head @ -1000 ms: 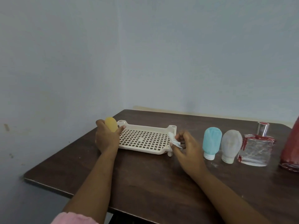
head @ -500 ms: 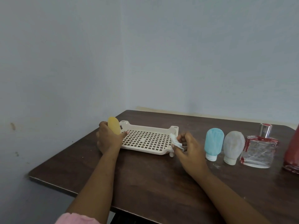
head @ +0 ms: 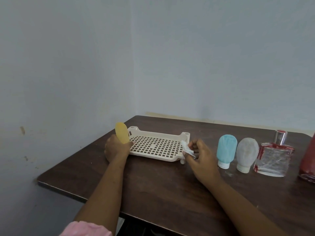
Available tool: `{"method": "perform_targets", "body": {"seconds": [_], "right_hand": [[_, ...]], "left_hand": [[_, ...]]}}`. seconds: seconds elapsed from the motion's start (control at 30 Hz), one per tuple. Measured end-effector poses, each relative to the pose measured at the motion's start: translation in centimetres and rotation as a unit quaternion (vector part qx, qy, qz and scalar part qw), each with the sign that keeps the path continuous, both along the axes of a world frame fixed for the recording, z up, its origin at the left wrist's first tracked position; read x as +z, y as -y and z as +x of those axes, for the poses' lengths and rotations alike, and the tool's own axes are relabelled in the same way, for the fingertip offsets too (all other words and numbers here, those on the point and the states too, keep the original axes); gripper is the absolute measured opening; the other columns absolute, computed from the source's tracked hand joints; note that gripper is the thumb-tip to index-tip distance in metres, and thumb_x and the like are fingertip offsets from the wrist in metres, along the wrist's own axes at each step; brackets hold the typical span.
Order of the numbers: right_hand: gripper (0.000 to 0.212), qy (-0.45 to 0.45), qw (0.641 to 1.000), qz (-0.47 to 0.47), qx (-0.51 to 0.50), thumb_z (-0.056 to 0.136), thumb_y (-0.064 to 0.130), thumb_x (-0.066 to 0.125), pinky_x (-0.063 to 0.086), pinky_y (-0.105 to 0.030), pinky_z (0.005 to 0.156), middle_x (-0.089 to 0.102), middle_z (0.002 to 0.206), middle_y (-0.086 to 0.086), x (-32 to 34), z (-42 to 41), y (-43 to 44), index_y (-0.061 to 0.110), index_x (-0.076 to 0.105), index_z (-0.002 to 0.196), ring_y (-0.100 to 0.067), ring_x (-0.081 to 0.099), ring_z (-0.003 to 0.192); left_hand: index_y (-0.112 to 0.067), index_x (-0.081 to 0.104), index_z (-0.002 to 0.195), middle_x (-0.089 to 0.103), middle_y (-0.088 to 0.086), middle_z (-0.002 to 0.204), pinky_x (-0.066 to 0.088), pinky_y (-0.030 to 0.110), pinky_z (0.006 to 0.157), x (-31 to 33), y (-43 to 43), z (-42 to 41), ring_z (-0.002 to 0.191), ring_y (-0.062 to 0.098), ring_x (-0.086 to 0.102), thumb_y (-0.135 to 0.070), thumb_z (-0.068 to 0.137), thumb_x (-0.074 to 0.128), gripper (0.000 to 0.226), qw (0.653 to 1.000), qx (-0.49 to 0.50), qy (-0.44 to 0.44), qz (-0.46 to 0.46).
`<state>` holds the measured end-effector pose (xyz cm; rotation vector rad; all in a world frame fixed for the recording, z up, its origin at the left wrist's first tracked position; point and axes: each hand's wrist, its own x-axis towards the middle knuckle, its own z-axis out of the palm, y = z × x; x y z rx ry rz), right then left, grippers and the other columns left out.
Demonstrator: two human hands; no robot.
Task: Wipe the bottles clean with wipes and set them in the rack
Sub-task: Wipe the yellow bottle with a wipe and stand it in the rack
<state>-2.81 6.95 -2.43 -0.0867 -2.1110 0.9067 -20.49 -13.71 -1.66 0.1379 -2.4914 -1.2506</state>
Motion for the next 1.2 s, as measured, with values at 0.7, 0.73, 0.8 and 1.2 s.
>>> {"method": "perform_targets", "body": {"seconds": [0.7,0.73,0.8,1.2], "right_hand": [[0.021,0.006,1.0,-0.008,0.002,0.083,0.009,0.067,0.043,-0.008,0.065,0.061,0.091,0.006,0.22,0.38,0.13,0.021,0.052,0.092,-0.004,0.057,0.084],[0.022,0.006,1.0,-0.009,0.002,0.083,0.009,0.067,0.044,-0.01,0.065,0.06,0.091,0.006,0.22,0.4,0.1,0.022,0.052,0.092,-0.005,0.057,0.083],[0.022,0.004,1.0,-0.012,0.004,0.083,0.009,0.067,0.045,-0.013,0.065,0.06,0.09,0.006,0.19,0.46,0.07,0.023,0.051,0.091,-0.006,0.057,0.083],[0.026,0.004,1.0,-0.025,0.008,0.083,0.011,0.068,0.053,-0.028,0.07,0.058,0.091,0.009,-0.04,0.42,0.01,0.027,0.05,0.09,-0.008,0.058,0.084]], "left_hand": [[-0.008,0.053,0.125,0.055,0.014,0.127,0.048,0.046,0.093,-0.27,0.37,-0.25,0.116,0.033,0.053,-0.032,0.066,0.086,0.072,0.999,-0.001,-0.009,0.036],[-0.008,0.053,0.125,0.055,0.013,0.127,0.048,0.046,0.093,-0.26,0.39,-0.27,0.116,0.033,0.053,-0.033,0.065,0.086,0.073,0.999,-0.002,-0.008,0.035],[-0.009,0.053,0.124,0.055,0.013,0.127,0.047,0.045,0.092,-0.25,0.43,-0.17,0.117,0.033,0.052,-0.035,0.065,0.086,0.073,1.0,0.0,-0.008,0.025],[-0.009,0.057,0.119,0.056,0.013,0.125,0.048,0.046,0.091,-0.09,0.62,0.15,0.115,0.033,0.053,-0.039,0.068,0.083,0.065,0.999,0.029,-0.011,-0.022]]}}
